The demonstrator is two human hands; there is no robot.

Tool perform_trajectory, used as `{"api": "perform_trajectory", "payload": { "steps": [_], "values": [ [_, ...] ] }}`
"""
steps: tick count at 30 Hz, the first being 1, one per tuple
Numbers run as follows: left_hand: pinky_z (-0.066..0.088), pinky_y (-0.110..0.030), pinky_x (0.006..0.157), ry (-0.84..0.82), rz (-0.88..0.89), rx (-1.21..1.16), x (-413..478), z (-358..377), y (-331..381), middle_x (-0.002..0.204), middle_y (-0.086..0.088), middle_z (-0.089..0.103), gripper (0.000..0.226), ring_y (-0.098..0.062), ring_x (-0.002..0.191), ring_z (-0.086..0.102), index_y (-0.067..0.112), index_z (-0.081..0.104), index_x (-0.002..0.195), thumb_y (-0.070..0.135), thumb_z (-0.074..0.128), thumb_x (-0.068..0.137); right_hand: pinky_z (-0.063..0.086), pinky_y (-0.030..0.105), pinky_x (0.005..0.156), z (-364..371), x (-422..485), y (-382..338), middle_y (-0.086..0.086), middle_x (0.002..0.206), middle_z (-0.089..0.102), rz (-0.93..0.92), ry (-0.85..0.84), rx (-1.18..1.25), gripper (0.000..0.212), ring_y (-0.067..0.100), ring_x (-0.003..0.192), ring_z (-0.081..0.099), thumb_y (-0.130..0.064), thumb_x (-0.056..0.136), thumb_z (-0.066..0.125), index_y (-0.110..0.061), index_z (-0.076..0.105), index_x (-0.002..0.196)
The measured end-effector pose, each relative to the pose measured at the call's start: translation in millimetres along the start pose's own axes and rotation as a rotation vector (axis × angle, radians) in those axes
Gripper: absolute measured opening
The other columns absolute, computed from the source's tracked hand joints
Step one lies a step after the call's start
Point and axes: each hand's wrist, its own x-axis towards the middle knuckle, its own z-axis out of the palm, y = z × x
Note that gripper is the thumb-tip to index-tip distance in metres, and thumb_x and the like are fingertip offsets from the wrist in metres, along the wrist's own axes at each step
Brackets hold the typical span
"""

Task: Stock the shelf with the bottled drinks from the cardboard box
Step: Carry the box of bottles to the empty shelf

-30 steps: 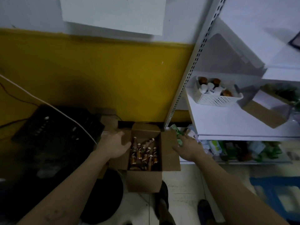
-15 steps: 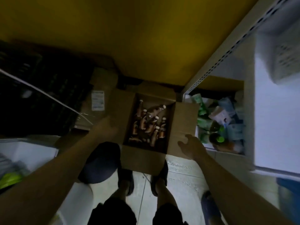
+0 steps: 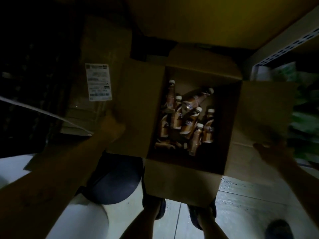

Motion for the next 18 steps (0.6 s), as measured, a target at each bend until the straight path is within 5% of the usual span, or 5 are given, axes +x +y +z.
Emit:
{"api": "perform_trajectory", "payload": {
  "steps": [7,10,13,18],
  "values": [
    [0.041,-0.054,0.101,-0.074,-0.143,-0.135,22.8,4.2,-16.1,0.143,-0.011,0.044,0.065,-0.034,0.125,0.047,0.024,0.034,0.144,0.029,0.064,0.087,0.032,0.056,0.107,4.1,-2.7,-11.0,0.026,0.153,0.020,0.162,0.093,0.153,0.094,0.050,0.136,0.028,-0.034,0.086,0.070,-0.010,0.008,0.153],
    [0.046,-0.042,0.090,0.039,-0.079,-0.232,5.0,4.5,-6.2,0.129,-0.010,0.055,0.048,-0.031,0.111,0.055,0.018,0.049,0.131,0.026,0.065,0.087,0.042,0.052,0.090,-6.7,-22.7,-12.2,0.029,0.140,0.040,0.201,0.239,0.222,0.075,0.047,0.123,0.045,-0.029,0.087,0.068,-0.004,0.027,0.145],
    [0.043,-0.033,0.079,0.037,0.006,-0.265,-26.0,11.4,16.8,0.113,-0.007,0.060,0.051,-0.023,0.094,0.057,0.012,0.054,0.128,0.031,0.070,0.083,0.048,0.044,0.076,-13.1,-44.4,-20.0,0.028,0.108,0.063,0.093,0.110,0.312,0.040,0.042,0.094,0.062,-0.028,0.096,0.057,0.003,0.055,0.120],
    [0.053,-0.036,0.078,-0.260,-0.080,-0.039,-46.1,35.1,61.8,0.105,-0.008,0.062,0.049,-0.024,0.086,0.059,0.011,0.057,0.118,0.047,0.062,0.085,0.055,0.029,0.063,-20.1,-63.7,-55.1,0.003,0.068,0.064,-0.083,-0.117,-0.010,0.049,0.017,0.059,0.064,-0.062,0.091,0.046,-0.016,0.057,0.080]
  ]
}}
